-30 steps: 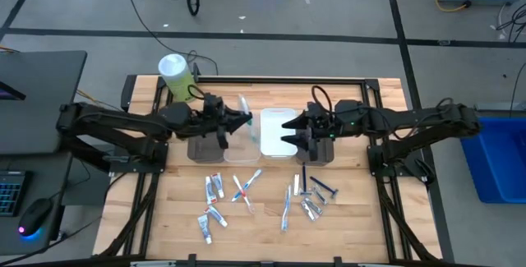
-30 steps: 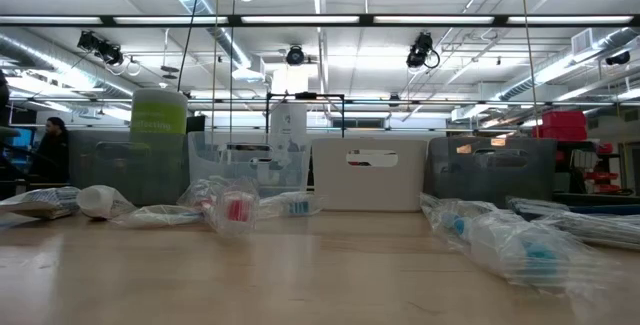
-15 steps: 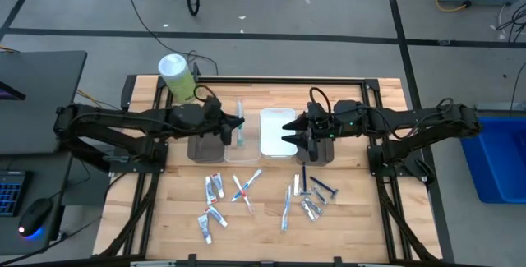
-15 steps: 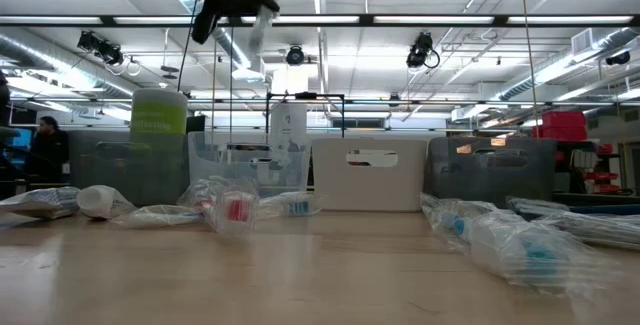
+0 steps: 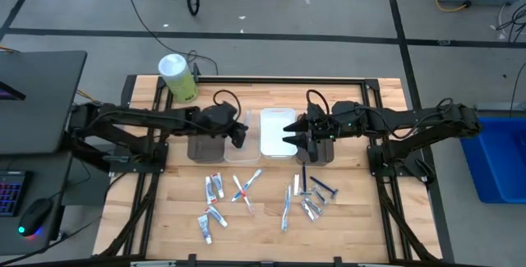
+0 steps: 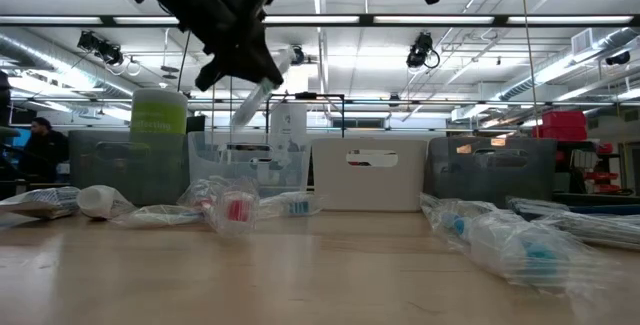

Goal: Pick & Place Travel size toiletries
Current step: Put the green toothbrush into the transparent bin

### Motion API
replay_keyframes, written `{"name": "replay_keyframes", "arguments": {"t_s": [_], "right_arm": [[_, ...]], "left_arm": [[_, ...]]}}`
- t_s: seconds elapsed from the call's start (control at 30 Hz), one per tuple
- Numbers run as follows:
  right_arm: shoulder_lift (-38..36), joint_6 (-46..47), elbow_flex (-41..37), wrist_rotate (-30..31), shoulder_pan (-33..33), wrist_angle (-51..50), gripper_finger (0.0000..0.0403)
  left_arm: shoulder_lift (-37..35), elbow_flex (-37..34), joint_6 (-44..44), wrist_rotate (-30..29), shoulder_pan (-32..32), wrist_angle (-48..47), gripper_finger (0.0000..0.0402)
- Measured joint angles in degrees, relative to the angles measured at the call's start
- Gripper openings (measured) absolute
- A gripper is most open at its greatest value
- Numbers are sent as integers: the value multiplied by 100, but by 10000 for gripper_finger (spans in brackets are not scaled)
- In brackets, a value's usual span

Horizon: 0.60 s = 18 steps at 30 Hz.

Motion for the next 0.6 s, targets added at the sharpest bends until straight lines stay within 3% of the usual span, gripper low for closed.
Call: {"name": "replay_keyframes", "arguments": {"t_s": [0.37,0.6], "right_arm": [[0,1,0,0,0,2,194],[0,2,0,46,0,2,206]], "left_arm": [[277,0,-87,117,33,-25,77],[274,0,-104,127,33,-34,137]]}}
